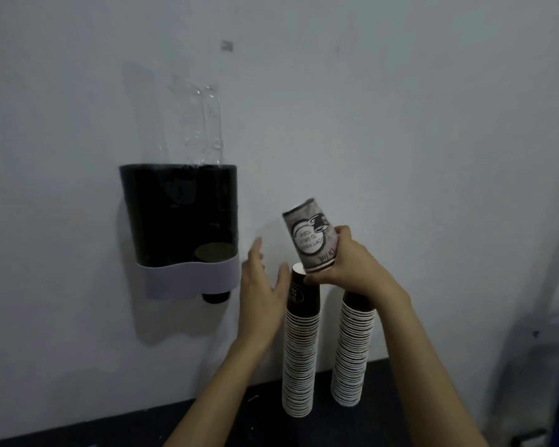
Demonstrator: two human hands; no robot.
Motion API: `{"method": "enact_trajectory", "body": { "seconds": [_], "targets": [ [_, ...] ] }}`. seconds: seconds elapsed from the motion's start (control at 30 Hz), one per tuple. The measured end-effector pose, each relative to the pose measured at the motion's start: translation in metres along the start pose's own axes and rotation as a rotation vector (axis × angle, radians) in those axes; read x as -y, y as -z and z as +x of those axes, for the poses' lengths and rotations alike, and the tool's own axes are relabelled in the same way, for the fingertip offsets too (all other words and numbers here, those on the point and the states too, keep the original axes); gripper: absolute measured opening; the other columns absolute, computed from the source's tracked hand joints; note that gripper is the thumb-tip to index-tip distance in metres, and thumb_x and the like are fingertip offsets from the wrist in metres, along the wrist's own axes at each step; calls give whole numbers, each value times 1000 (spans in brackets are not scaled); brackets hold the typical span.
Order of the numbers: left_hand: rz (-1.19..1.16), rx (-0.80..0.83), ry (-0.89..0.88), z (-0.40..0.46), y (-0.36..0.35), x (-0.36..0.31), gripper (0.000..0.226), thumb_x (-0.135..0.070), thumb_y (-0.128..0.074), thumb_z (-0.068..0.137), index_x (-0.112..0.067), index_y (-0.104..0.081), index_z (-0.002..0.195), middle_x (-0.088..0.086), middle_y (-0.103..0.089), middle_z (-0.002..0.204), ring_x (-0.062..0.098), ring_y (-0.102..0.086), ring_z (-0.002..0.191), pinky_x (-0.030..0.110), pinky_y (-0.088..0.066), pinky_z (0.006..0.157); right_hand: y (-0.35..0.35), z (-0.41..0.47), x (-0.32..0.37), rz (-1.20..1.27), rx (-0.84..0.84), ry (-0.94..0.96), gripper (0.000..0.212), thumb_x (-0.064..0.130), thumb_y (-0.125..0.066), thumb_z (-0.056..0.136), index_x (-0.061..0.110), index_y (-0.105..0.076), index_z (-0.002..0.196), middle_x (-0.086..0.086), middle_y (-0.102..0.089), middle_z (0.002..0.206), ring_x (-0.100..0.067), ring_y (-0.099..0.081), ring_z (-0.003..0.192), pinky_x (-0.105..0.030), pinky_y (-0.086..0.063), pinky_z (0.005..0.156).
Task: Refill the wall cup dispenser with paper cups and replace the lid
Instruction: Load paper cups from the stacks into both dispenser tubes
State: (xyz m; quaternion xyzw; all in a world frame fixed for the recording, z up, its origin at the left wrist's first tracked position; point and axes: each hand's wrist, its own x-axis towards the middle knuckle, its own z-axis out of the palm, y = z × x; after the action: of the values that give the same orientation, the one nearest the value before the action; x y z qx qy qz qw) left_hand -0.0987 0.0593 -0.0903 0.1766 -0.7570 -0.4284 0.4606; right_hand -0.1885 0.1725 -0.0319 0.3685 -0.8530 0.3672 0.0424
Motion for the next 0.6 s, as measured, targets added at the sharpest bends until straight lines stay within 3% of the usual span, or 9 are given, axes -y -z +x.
{"method": "enact_trajectory", "body": {
  "seconds": [0.1,0.17,0.23,0.33,0.47,0.6],
  "targets": [
    [-323,31,59,1,23,-34,54,-36,-41,94,-32,-22,145,5,-38,146,17,-46,126,33,-42,102,27,-18,31,-193,197,10,88,35,-82,58,13,-30,125,-9,-57,116,-25,-54,100,-36,-48,84],
    [-489,95,130,0,38,-48,32,-38,-37,95,-33,-42,126,8,-52,135,22,-58,114,33,-54,86,41,-27,54,-224,233,56,95,38,-82,58,15,-26,131,-6,-54,114,-20,-51,96,-31,-44,78],
    [-626,132,233,1,53,-55,21,-39,-36,96,-30,-49,110,6,-60,117,18,-64,93,25,-52,71,53,-32,74,-138,160,110,95,38,-81,58,17,-27,132,-5,-54,111,-21,-55,97,-32,-46,78],
    [-806,166,374,3,80,-58,29,-38,-34,96,-21,-49,114,4,-60,106,19,-61,87,26,-49,68,60,-31,103,167,28,187,80,39,-79,61,23,-36,126,-2,-56,106,-20,-61,92,-38,-54,81],
    [-754,79,443,16,113,-55,43,-37,-34,97,-10,-48,126,13,-56,112,28,-56,106,28,-47,70,50,-5,150,452,-101,256,70,40,-75,67,23,-38,125,0,-57,100,-18,-63,88,-35,-56,78],
    [-651,-48,421,27,139,-30,46,-31,-37,97,-5,-40,134,11,-51,117,22,-52,106,34,-43,88,33,42,206,496,-275,337,70,40,-72,73,19,-33,128,-11,-58,114,-23,-59,100,-36,-52,83]
  ]
}}
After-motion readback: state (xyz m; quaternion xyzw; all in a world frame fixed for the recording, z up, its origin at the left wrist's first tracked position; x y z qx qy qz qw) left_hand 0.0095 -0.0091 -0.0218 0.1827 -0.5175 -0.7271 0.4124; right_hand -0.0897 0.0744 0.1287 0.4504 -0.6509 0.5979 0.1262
